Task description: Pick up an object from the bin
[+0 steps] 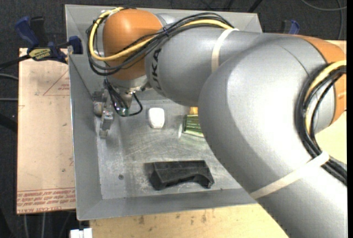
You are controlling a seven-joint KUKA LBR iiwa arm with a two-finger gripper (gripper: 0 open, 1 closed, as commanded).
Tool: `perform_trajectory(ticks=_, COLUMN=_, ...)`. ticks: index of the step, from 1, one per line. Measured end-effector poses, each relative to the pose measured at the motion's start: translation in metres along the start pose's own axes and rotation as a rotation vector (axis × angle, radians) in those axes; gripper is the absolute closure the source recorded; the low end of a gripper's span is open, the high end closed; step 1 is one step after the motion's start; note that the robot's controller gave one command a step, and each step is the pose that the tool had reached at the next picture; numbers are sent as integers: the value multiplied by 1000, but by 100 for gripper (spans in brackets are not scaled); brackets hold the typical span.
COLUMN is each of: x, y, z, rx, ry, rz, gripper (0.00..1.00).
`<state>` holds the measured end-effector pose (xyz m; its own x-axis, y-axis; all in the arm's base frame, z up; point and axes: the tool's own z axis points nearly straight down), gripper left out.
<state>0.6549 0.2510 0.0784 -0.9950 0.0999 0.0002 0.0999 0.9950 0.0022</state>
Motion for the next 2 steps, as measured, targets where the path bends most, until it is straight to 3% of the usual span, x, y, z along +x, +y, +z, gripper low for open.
perform_trajectory(ticks=1, x=0, y=2, z=1, rx=-4, ry=-4, rz=127, gripper=100)
perform_trajectory(ticks=2, x=0, y=2, z=1, rx=-4, ry=-4, rz=127, gripper=100)
